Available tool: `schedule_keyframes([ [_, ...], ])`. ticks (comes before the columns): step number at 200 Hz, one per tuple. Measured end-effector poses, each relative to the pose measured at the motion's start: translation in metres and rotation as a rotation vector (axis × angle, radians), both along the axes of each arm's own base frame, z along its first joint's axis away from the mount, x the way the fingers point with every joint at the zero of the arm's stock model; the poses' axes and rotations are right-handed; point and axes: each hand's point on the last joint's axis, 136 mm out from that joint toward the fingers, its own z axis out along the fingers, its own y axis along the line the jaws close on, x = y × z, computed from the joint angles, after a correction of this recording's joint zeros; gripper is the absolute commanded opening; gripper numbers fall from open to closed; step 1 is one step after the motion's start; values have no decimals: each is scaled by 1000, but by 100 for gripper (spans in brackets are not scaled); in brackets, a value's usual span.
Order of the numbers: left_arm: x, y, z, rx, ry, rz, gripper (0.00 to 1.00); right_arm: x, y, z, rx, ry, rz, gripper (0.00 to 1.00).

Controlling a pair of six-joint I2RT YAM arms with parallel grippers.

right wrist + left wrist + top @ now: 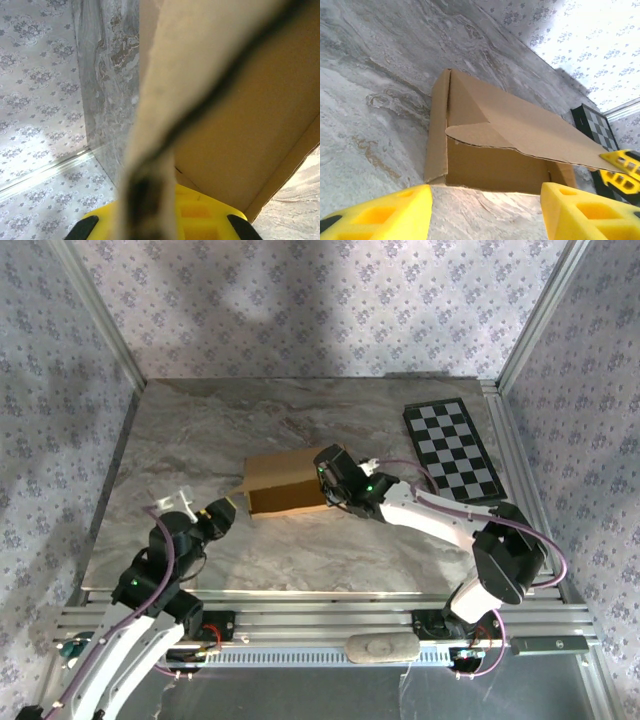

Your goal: Fold the paper box

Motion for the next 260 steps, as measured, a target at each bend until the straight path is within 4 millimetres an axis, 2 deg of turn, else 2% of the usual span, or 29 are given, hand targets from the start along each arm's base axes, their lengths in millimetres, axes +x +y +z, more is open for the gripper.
schedule_keyframes([
  [20, -1, 0, 14, 0, 26, -1, 59, 2, -2, -3, 4, 10, 3, 0],
  [39, 5, -6, 15, 11, 65, -6, 65, 2, -4, -7, 5, 20, 10, 0],
  [52, 12, -10, 8, 26, 109, -10, 66, 1, -6, -12, 2, 27, 14, 0],
  [102, 43, -23, -39, 77, 295, -4, 65, -6, -14, -33, -24, 64, 33, 0],
  [136, 56, -32, -43, 49, 295, -22, 63, -6, -15, -36, -21, 68, 43, 0],
  [181, 56, -35, -52, 30, 301, -25, 62, -13, -22, -54, -40, 101, 50, 0],
  [221, 52, -35, -76, 38, 352, -22, 59, -14, -22, -55, -45, 103, 58, 0],
  [260, 54, -37, -89, 39, 373, -26, 55, -16, -24, -59, -54, 110, 67, 1],
])
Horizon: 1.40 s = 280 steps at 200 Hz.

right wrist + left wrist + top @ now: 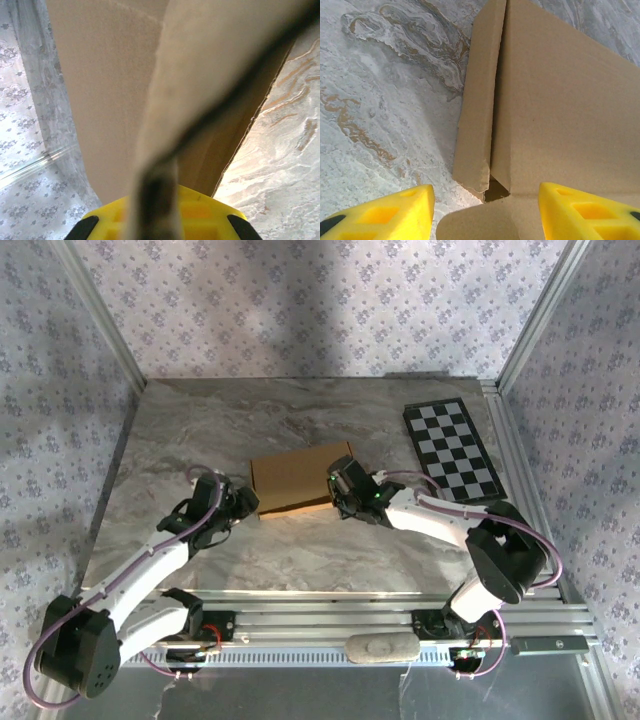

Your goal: Fold the paper box

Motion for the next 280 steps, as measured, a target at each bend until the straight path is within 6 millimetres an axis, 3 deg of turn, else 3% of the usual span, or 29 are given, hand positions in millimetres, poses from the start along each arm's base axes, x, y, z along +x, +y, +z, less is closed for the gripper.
schedule_keyframes([
  [38, -3, -2, -15, 6, 25, -6, 54, -5, -4, -9, -18, 21, 7, 13],
  [83, -5, -3, -15, 7, 21, -13, 53, -12, -12, -15, -98, 29, 53, 59],
  [102, -8, -4, -10, 28, 8, -32, 53, -20, -24, -11, -169, 26, 93, 70],
  [161, -11, -5, 21, 200, -56, -141, 52, -29, -71, 44, -417, -146, 347, 69],
  [191, -22, -7, 34, 308, -81, -241, 49, -29, -90, 91, -677, -389, 613, 67],
  [211, -31, -12, 38, 374, -85, -321, 48, -33, -100, 108, -881, -514, 786, 67],
  [233, -44, -15, 37, 457, -78, -389, 51, -39, -105, 105, -1071, -608, 982, 67],
  [280, -64, -23, 37, 604, -122, -492, 59, -58, -107, 66, -1365, -660, 1318, 70],
])
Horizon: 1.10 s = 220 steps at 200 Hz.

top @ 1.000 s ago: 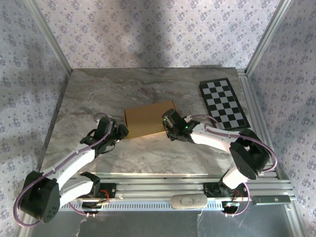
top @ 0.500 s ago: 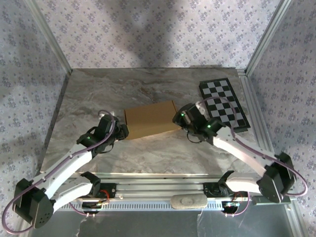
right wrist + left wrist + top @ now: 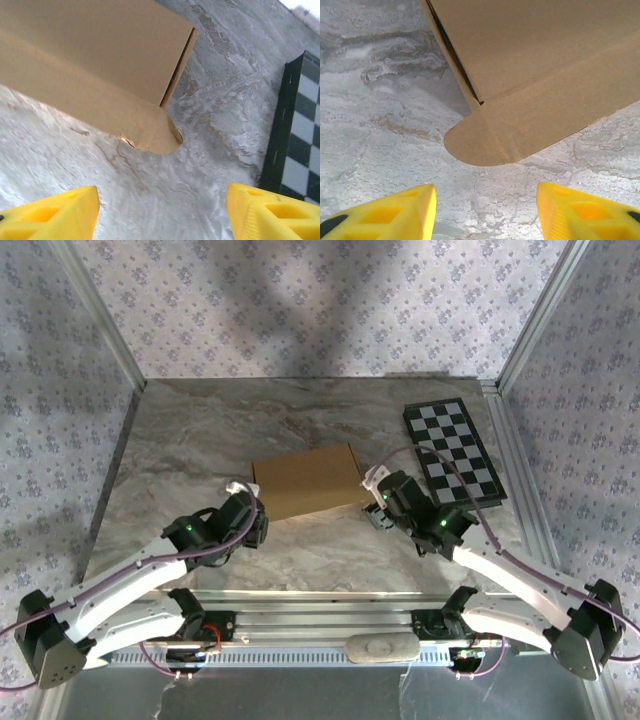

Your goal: Fold the paper box

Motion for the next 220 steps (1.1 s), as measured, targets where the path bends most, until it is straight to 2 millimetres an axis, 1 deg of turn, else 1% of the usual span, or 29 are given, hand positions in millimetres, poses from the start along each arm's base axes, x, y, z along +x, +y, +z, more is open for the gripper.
schedule_keyframes([
  [22, -1, -2, 2, 50, -43, -24, 62, 4, -3, -12, -121, -14, 27, 73],
  [36, -1, -5, 3, 91, -77, -42, 67, 6, -2, -22, -192, -9, 34, 72],
  [50, 2, -6, 5, 119, -104, -36, 71, 7, 0, -33, -218, 16, 35, 69],
  [60, 6, -5, 9, 133, -122, -15, 73, 9, -1, -36, -199, 29, 19, 69],
  [75, 15, -9, 23, 130, -155, 16, 72, 14, -1, -31, -127, 32, -12, 67],
  [91, 26, -17, 39, 96, -169, 43, 69, 20, 4, -18, -30, 20, -31, 65],
  [107, 39, -16, 45, 45, -140, 91, 64, 27, 10, -4, 32, 5, -34, 65],
  [121, 47, -10, 42, 40, -108, 121, 63, 32, 13, 5, 47, -3, -38, 65],
  [134, 43, -11, 35, 55, -73, 100, 63, 35, 15, 7, 46, 2, -45, 65],
  [142, 38, -14, 32, 66, -57, 77, 64, 36, 14, 4, 40, 14, -50, 65],
  [161, 28, -18, 27, 93, -34, 30, 67, 33, 11, -9, 24, 65, -77, 65],
  [177, 21, -16, 19, 111, -11, 23, 69, 30, 8, -16, 40, 101, -117, 66],
  [189, 18, -13, 13, 117, 5, 39, 71, 30, 6, -18, 94, 131, -166, 64],
  [203, 14, -7, 5, 115, 19, 63, 72, 36, 0, -18, 179, 160, -242, 62],
  [213, 11, -3, 4, 106, 21, 80, 75, 41, -5, -17, 243, 179, -302, 61],
  [220, 10, -1, 5, 90, 16, 90, 75, 44, -7, -17, 285, 193, -337, 61],
])
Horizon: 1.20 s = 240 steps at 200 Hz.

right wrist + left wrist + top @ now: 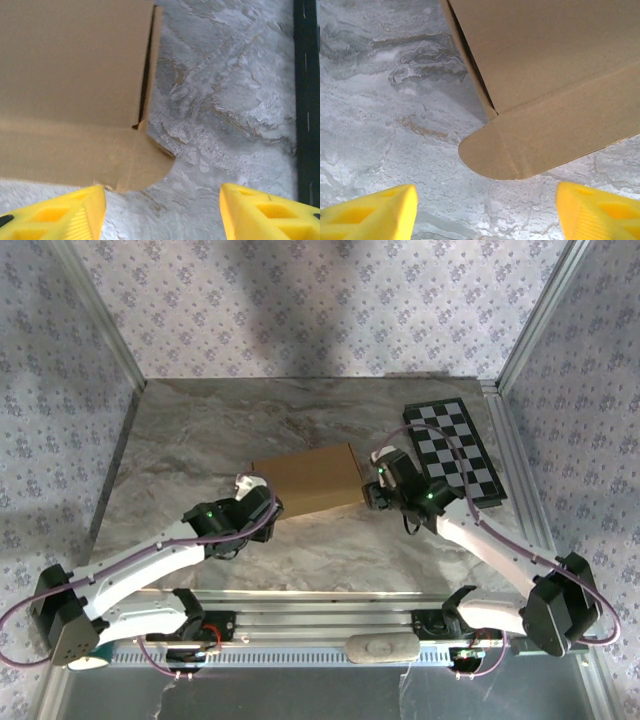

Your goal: Fold the paper box

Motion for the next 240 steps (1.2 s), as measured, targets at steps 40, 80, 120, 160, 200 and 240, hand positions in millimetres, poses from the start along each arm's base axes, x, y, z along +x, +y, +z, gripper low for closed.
schedule_keyframes([
  [40, 18, 14, 23, -222, -39, 115, 69, 25, 1, -5, 202, 132, -157, 60],
  [80, 29, 7, 6, -254, 51, 129, 68, 44, 28, -13, 283, 232, -154, 58],
  [120, 30, -6, -16, -248, 127, 101, 70, 37, 30, -31, 271, 302, -161, 58],
  [160, 27, -5, -33, -259, 148, 101, 68, 27, 35, -42, 270, 338, -143, 56],
  [200, 29, -5, -46, -260, 162, 110, 68, 22, 38, -50, 260, 355, -133, 53],
  [240, 30, -1, -50, -249, 153, 118, 68, 23, 38, -68, 233, 384, -143, 49],
])
